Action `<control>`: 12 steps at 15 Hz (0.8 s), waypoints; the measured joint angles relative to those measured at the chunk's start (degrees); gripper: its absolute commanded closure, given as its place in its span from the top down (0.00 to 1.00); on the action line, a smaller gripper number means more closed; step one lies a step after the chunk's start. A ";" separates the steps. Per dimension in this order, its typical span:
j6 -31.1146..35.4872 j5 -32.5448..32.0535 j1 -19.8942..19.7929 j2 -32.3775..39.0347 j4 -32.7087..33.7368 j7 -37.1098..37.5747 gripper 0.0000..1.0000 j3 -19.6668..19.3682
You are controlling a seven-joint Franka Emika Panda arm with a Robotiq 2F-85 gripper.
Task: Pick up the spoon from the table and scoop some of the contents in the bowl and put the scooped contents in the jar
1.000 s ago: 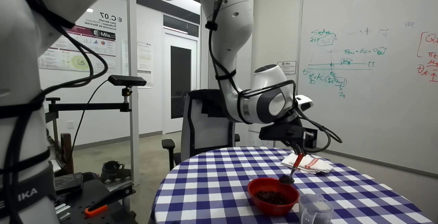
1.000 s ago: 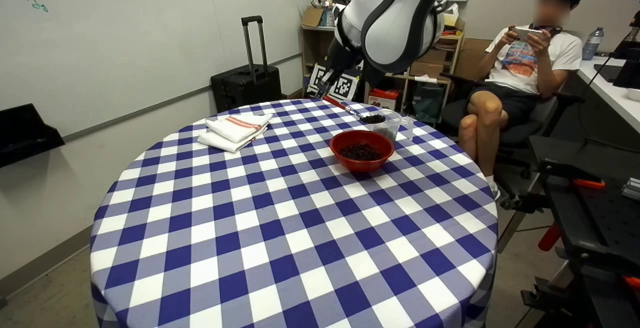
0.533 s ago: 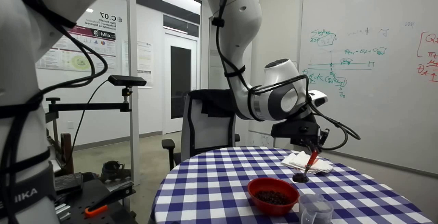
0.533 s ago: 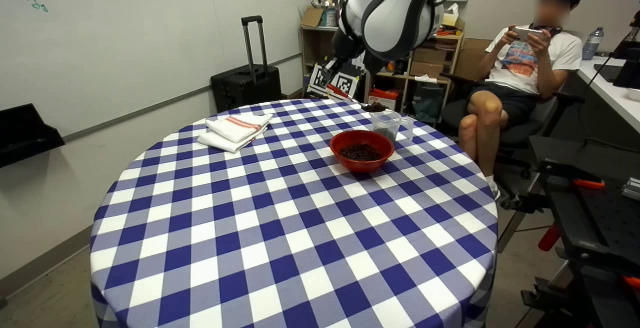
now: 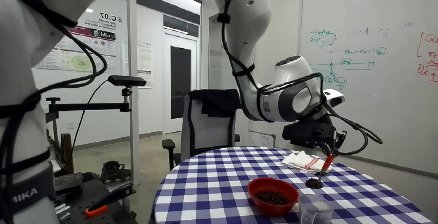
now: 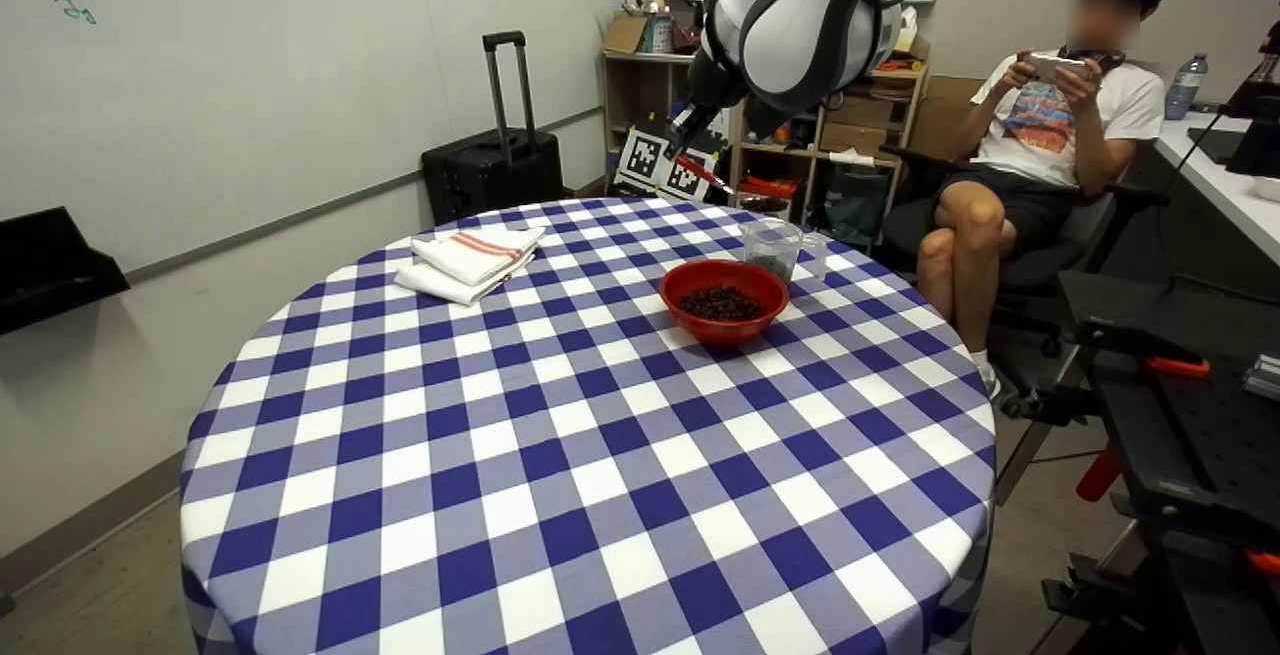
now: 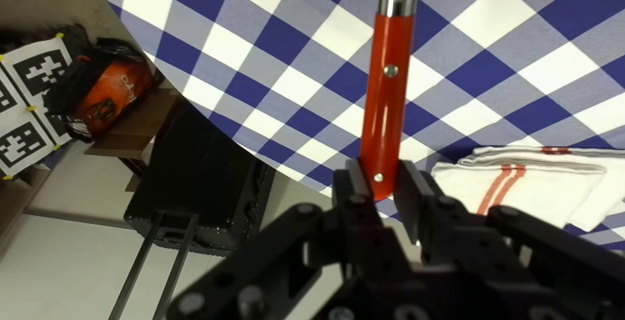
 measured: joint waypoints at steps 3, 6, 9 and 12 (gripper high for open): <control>0.08 0.06 -0.53 0.00 0.08 0.21 0.05 -0.44; 0.25 0.28 -0.50 0.01 0.14 0.47 0.05 -0.98; 1.17 0.75 -0.39 0.03 0.18 1.64 0.05 -1.50; 3.11 1.48 -0.06 0.11 0.11 2.97 0.05 -2.22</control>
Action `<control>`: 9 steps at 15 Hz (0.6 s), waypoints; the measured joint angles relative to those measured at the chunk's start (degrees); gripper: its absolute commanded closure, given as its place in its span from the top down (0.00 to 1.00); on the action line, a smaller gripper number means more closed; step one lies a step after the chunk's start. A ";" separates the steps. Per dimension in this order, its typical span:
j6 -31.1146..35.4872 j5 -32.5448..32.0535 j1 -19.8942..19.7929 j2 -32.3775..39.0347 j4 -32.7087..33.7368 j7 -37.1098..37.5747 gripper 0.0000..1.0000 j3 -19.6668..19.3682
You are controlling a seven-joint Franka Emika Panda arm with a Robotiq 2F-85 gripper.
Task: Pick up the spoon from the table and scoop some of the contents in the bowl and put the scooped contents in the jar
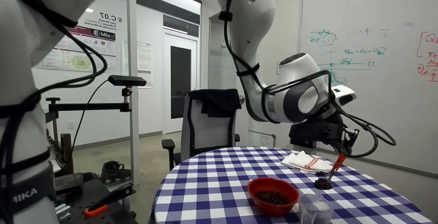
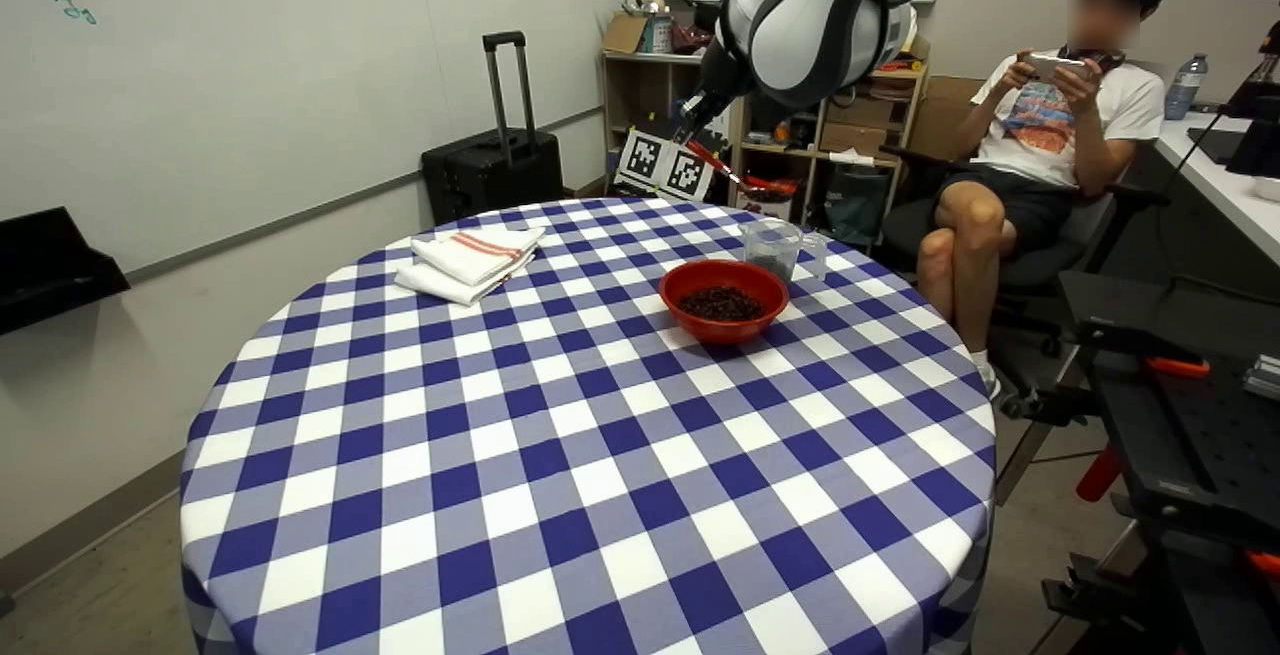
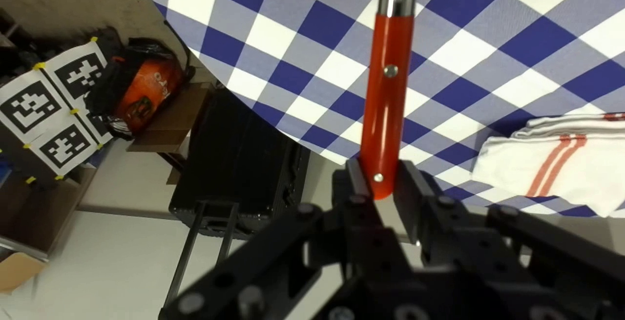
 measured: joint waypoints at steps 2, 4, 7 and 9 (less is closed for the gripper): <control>1.38 0.75 0.35 0.02 -0.30 0.53 0.05 -0.42; 2.66 1.55 0.56 0.02 -0.71 0.90 0.05 -0.57; 4.58 2.44 0.70 0.01 -1.66 1.77 0.05 -0.57; 6.46 3.23 0.88 0.00 -2.58 1.96 0.05 -0.57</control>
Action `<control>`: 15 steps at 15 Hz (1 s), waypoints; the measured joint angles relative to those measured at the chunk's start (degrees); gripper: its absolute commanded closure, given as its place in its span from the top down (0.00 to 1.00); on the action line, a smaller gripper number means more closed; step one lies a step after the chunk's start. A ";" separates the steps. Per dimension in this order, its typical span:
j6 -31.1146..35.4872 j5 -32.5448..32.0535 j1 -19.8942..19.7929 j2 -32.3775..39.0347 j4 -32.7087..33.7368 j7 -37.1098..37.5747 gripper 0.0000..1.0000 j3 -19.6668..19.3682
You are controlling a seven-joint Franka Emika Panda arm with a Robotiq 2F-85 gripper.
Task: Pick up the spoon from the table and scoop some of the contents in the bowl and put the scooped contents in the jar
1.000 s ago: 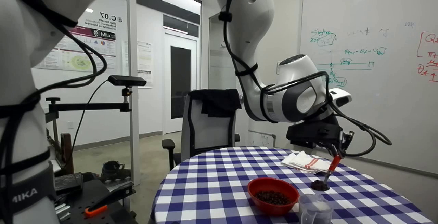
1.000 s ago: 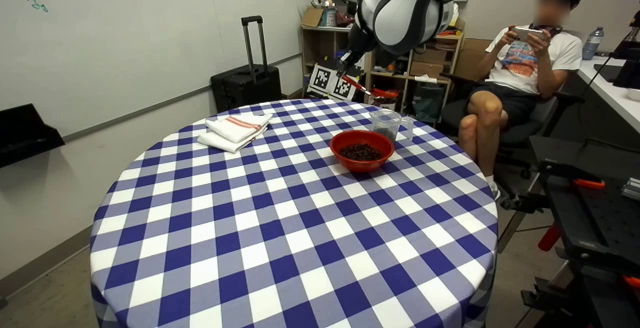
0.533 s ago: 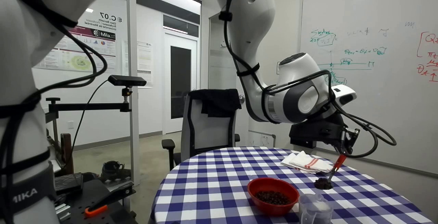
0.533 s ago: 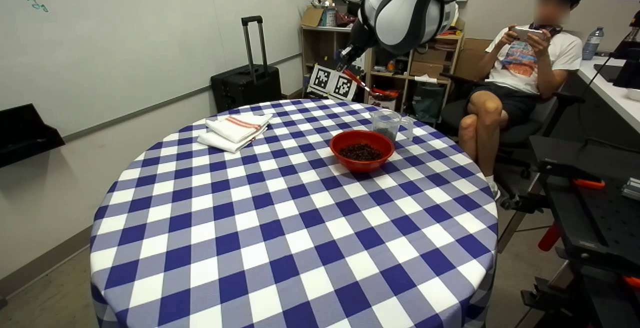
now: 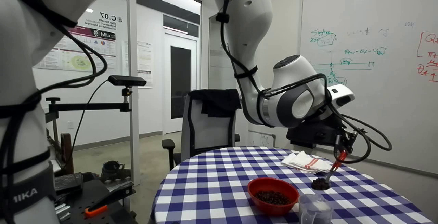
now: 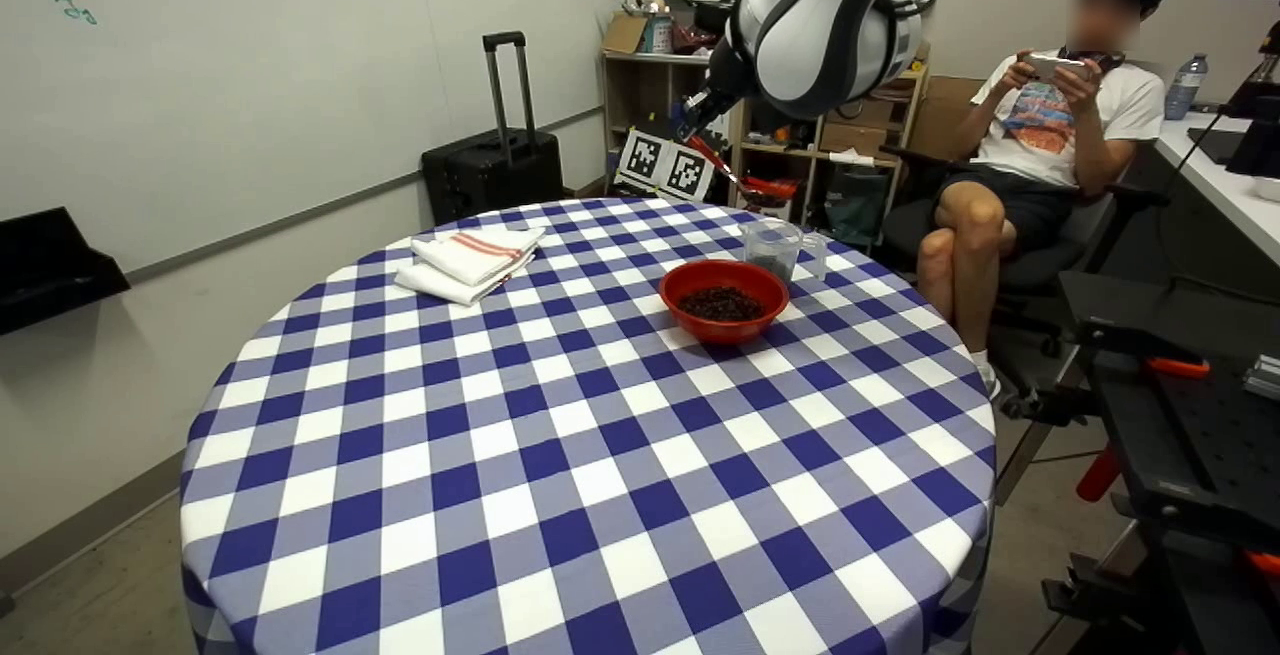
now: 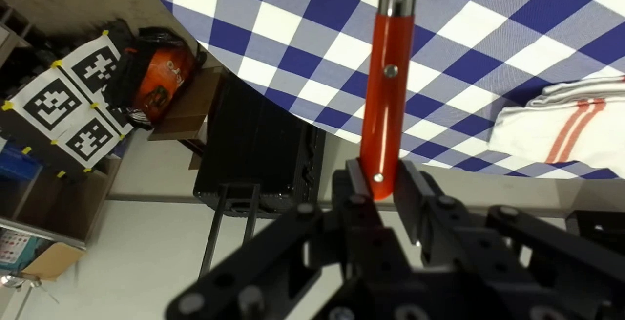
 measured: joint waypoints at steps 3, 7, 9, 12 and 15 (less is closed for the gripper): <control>3.13 1.07 0.17 -0.07 -1.23 0.14 0.05 -0.04; 7.18 1.87 0.16 -0.19 -2.79 0.15 0.05 -0.23; 9.09 1.98 0.13 -0.40 -3.73 0.20 0.05 -0.29; 11.83 2.00 0.09 -1.28 -5.51 0.67 0.05 -0.30; 14.02 2.00 0.09 -2.10 -6.81 1.38 0.05 -0.30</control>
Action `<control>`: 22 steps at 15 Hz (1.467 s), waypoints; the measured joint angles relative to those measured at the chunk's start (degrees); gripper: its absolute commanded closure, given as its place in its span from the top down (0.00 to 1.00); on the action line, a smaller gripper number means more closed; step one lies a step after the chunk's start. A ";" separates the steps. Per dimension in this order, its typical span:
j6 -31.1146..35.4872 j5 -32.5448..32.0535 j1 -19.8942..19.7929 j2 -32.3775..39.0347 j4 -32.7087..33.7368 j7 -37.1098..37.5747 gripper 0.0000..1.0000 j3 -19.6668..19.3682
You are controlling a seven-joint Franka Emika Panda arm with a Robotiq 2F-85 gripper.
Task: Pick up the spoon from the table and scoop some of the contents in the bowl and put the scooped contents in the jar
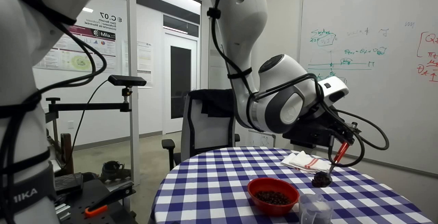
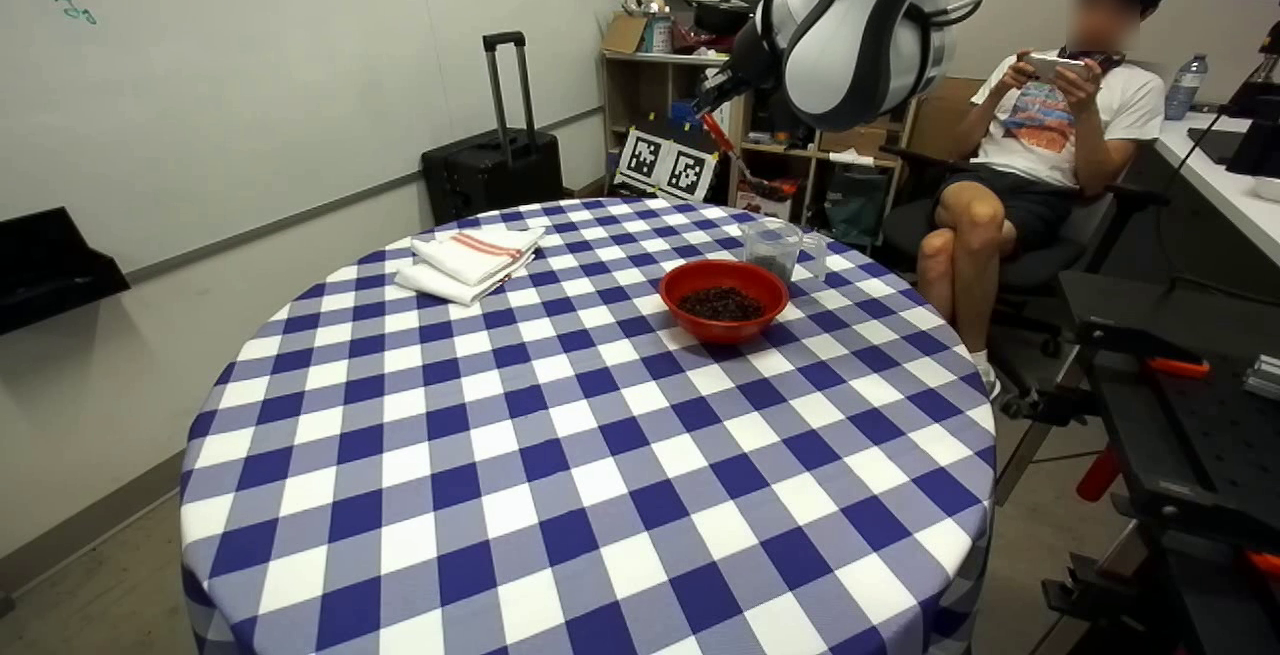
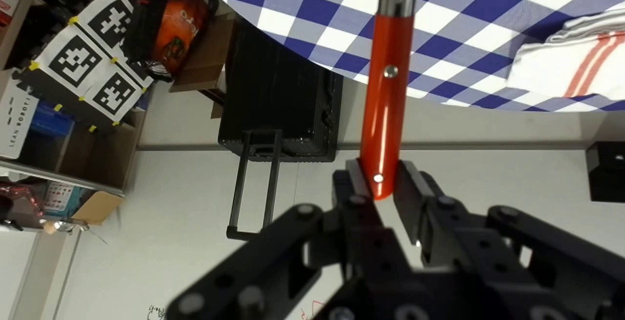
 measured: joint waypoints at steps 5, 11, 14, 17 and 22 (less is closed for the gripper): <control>1.83 0.43 0.00 -0.53 -1.00 0.97 0.05 0.00; 3.41 2.32 0.21 -0.45 -2.07 1.13 0.05 0.12; 3.67 2.91 0.50 -0.35 -2.37 1.27 0.05 0.21; 3.68 3.00 0.69 -0.10 -2.38 1.69 0.05 0.31; 3.67 3.00 0.56 0.86 -2.22 3.02 0.05 0.39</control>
